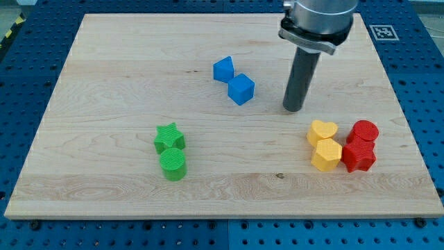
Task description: Slightly push the blue cube towards center side of board
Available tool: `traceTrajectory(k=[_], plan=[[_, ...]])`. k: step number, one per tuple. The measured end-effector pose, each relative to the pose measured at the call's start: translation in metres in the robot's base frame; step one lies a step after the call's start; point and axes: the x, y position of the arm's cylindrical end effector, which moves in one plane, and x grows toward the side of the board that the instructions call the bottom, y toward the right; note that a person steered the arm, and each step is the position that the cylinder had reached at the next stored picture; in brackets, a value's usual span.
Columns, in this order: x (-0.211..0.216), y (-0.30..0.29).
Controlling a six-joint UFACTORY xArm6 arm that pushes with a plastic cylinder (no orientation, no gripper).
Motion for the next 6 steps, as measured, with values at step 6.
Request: traceTrajectory(k=[6], plan=[[-0.035, -0.092]])
